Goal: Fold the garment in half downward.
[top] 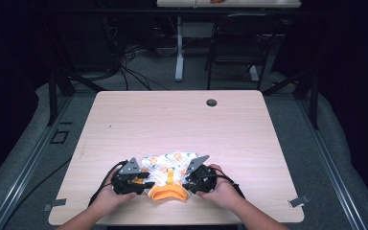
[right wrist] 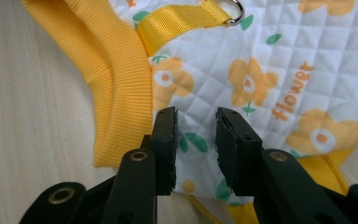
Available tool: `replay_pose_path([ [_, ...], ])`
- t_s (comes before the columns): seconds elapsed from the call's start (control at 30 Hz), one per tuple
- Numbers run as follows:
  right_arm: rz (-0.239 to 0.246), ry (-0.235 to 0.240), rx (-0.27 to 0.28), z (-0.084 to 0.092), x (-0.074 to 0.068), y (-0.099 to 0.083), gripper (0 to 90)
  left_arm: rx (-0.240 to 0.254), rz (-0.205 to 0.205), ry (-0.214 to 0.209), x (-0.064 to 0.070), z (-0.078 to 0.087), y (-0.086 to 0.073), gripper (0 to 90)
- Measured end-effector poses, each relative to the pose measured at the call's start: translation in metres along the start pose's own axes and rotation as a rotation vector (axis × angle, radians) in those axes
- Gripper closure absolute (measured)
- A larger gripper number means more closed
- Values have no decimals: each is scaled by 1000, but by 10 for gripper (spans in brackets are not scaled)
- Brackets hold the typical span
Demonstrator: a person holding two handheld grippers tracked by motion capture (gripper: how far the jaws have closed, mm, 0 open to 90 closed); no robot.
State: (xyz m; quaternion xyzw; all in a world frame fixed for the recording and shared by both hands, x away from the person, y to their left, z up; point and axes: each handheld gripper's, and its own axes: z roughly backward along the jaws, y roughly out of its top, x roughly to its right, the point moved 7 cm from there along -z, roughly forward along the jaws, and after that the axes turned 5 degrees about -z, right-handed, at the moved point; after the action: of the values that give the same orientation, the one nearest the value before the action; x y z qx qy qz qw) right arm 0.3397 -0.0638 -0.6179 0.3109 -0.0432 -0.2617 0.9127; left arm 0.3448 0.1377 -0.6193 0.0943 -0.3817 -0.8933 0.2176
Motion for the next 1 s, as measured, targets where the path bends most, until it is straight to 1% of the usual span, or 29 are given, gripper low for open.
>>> replay_pose_path([
  [0.07, 3, -6, -2, 0, 3, 0, 677, 4, 2, 8, -2, -1, 1, 549],
  [0.1, -6, -11, 4, 0, 4, 1, 677, 5, 3, 8, -3, -2, 2, 549],
  [0.17, -10, -11, 1, 0, 8, 2, 678, 12, 15, 10, -5, -4, 3, 550],
  [0.23, -24, -12, 8, -1, 11, 3, 680, 18, 28, 12, -8, -6, 5, 552],
  [0.27, -31, -17, 20, -1, 13, 3, 681, 23, 33, 17, -10, -7, 6, 555],
  [0.3, -26, -23, 15, -1, 15, 4, 681, 23, 33, 17, -10, -7, 6, 558],
  [0.33, -39, -26, 25, -2, 16, 5, 681, 31, 50, 25, -13, -8, 7, 564],
  [0.4, -34, -35, 20, -1, 18, 6, 678, 43, 64, 44, -16, -7, 10, 581],
  [0.43, -44, -35, 30, 0, 18, 8, 675, 50, 64, 49, -16, -6, 12, 595],
  [0.5, -42, -32, 57, 5, 17, 13, 689, 69, 64, 50, -16, -2, 17, 629],
  [0.57, -41, -27, 91, 10, 14, 18, 744, 76, 44, 49, -14, 1, 21, 686],
  [0.6, -38, -12, 103, 11, 12, 20, 782, 69, 34, 42, -13, 2, 23, 728],
  [0.63, -36, 2, 97, 12, 10, 20, 824, 56, 23, 39, -12, 2, 23, 772],
  [0.67, -34, 19, 81, 11, 8, 19, 847, 45, 22, 31, -11, 1, 23, 814],
  [0.73, -25, 19, 44, 7, 8, 16, 884, 14, 24, 21, -9, -2, 20, 890],
  [0.8, -29, 19, 27, 2, 9, 13, 896, -15, 20, 20, -10, -7, 16, 900],
  [0.87, -34, 17, 23, 0, 10, 12, 897, -19, 23, 20, -10, -10, 15, 900],
  [0.93, -41, 9, 4, -3, 14, 10, 898, -9, 37, 25, -13, -11, 16, 900],
  [0.97, -53, -1, 11, -5, 17, 10, 899, -12, 42, 28, -16, -12, 17, 900],
  [1.0, -51, -7, 4, -5, 19, 10, 898, -13, 43, 32, -18, -14, 18, 900],
])
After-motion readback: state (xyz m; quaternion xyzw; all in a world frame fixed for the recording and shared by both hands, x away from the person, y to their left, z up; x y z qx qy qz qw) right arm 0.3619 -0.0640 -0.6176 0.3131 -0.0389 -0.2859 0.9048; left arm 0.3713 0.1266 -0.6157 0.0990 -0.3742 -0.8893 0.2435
